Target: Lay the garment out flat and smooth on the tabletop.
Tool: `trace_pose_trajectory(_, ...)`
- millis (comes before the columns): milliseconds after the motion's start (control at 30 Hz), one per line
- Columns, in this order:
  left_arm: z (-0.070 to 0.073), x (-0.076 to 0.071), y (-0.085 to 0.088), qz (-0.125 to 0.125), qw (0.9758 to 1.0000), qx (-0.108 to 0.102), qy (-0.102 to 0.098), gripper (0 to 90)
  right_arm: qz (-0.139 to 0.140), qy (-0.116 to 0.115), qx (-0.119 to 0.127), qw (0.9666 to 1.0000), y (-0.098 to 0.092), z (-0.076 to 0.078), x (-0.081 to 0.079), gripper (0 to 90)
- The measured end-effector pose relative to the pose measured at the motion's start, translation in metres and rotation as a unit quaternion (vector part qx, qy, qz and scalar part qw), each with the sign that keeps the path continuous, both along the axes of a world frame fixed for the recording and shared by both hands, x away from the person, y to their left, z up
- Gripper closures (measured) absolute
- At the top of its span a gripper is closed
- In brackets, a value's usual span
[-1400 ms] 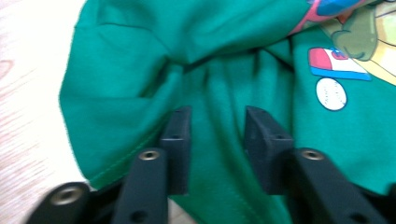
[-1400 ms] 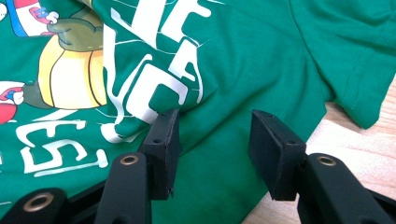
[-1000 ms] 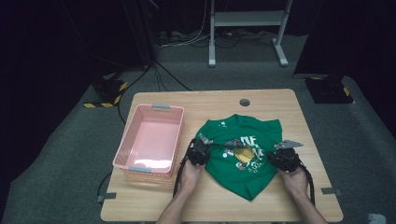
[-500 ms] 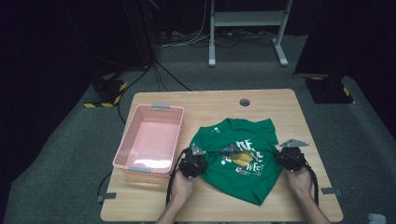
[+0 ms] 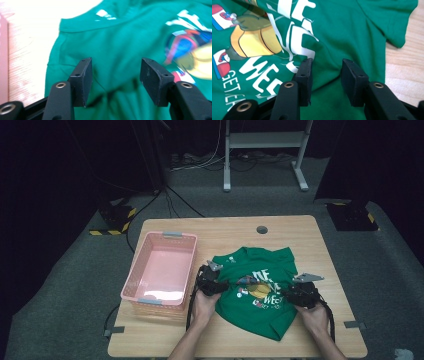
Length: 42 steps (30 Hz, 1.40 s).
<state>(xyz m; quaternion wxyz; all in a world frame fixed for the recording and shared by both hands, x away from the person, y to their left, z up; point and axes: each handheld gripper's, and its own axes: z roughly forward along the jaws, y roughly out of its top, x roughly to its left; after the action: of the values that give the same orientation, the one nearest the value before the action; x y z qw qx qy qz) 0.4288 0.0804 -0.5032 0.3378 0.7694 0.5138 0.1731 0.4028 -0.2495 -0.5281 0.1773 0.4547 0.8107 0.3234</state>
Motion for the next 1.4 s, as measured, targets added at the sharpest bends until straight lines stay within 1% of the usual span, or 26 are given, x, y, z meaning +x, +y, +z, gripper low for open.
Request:
trace_pose_trajectory(67, -0.004, 0.009, 0.0, 0.005, 0.9998, 0.008, 0.019, 43.9, 0.001, -0.002, 0.002, 1.0, -0.001, -0.001, -0.001, 61.0)
trace_pose_trajectory(100, -0.006, 0.012, 0.0, 0.007, 0.9996, 0.014, 0.024, 44.5, 0.002, -0.001, -0.001, 1.0, -0.001, -0.001, -0.001, 61.0)
trace_pose_trajectory(167, -0.008, 0.017, -0.002, 0.01, 0.9993, 0.019, 0.03, 48.7, 0.005, -0.001, -0.007, 1.0, 0.0, 0.0, 0.0, 61.1)
trace_pose_trajectory(200, -0.009, 0.019, -0.002, 0.009, 0.9993, 0.021, 0.028, 52.6, 0.008, -0.002, -0.011, 0.9999, 0.001, 0.0, 0.0, 61.0)
trace_pose_trajectory(300, -0.01, 0.024, -0.004, 0.003, 0.9992, 0.029, 0.027, 69.2, 0.013, -0.003, -0.013, 0.9998, 0.0, 0.0, 0.0, 60.4)
trace_pose_trajectory(400, -0.006, 0.028, -0.007, -0.003, 0.9992, 0.034, 0.02, 80.9, 0.018, -0.004, -0.013, 0.9998, -0.003, 0.0, 0.001, 58.1)
trace_pose_trajectory(433, -0.004, 0.029, -0.007, -0.005, 0.9993, 0.034, 0.016, 83.6, 0.019, -0.004, -0.013, 0.9997, -0.004, 0.0, 0.002, 57.1)
trace_pose_trajectory(467, -0.002, 0.031, -0.008, -0.007, 0.9993, 0.033, 0.017, 85.8, 0.021, -0.004, -0.013, 0.9997, -0.005, -0.001, 0.003, 56.3)
trace_pose_trajectory(567, 0.006, 0.038, -0.009, -0.009, 0.9994, 0.032, 0.013, 86.7, 0.027, -0.003, -0.013, 0.9995, -0.009, -0.001, 0.004, 54.3)
trace_pose_trajectory(700, 0.021, 0.047, -0.011, -0.02, 0.999, 0.039, 0.002, 86.8, 0.04, 0.0, -0.016, 0.9991, -0.014, 0.0, 0.007, 52.6)
trace_pose_trajectory(800, 0.028, 0.055, -0.015, -0.027, 0.9986, 0.045, -0.006, 86.7, 0.046, -0.003, -0.012, 0.9988, -0.018, -0.001, 0.008, 52.5)
trace_pose_trajectory(900, 0.025, 0.063, -0.018, -0.028, 0.9986, 0.045, -0.004, 85.2, 0.043, -0.004, -0.01, 0.999, -0.02, -0.001, 0.009, 51.9)
trace_pose_trajectory(967, 0.021, 0.064, -0.018, -0.022, 0.999, 0.04, 0.0, 78.8, 0.034, -0.004, -0.009, 0.9994, -0.02, -0.001, 0.01, 50.9)
trace_pose_trajectory(1000, 0.02, 0.064, -0.018, -0.022, 0.9991, 0.037, 0.0, 75.1, 0.029, -0.003, -0.007, 0.9995, -0.02, -0.001, 0.01, 50.0)
trace_pose_trajectory(1033, 0.018, 0.06, -0.017, -0.025, 0.9993, 0.028, -0.004, 71.6, 0.025, -0.001, -0.004, 0.9997, -0.02, -0.001, 0.01, 49.2)
trace_pose_trajectory(1100, 0.019, 0.055, -0.015, -0.028, 0.9992, 0.025, -0.01, 63.7, 0.013, 0.002, 0.007, 0.9999, -0.022, -0.001, 0.01, 48.0)
trace_pose_trajectory(1167, 0.02, 0.044, -0.011, -0.028, 0.9992, 0.018, -0.021, 57.9, 0.005, 0.001, 0.017, 0.9998, -0.024, 0.0, 0.009, 47.6)
trace_pose_trajectory(1200, 0.021, 0.036, -0.009, -0.029, 0.9991, 0.014, -0.027, 55.2, 0.001, 0.001, 0.023, 0.9997, -0.024, 0.0, 0.007, 47.3)
trace_pose_trajectory(1233, 0.021, 0.029, -0.008, -0.034, 0.9989, 0.012, -0.03, 53.3, -0.001, 0.0, 0.028, 0.9996, -0.024, 0.001, 0.005, 47.1)
trace_pose_trajectory(1300, 0.02, 0.014, -0.006, -0.048, 0.998, 0.017, -0.036, 52.0, 0.0, 0.0, 0.031, 0.9995, -0.024, 0.001, 0.001, 47.0)
trace_pose_trajectory(1333, 0.019, 0.007, -0.006, -0.054, 0.9977, 0.017, -0.037, 51.8, 0.001, 0.0, 0.031, 0.9995, -0.024, 0.002, -0.002, 46.9)
trace_pose_trajectory(1400, 0.013, -0.002, -0.006, -0.064, 0.9971, 0.027, -0.033, 51.8, 0.001, -0.003, 0.03, 0.9995, -0.023, 0.002, -0.005, 47.0)
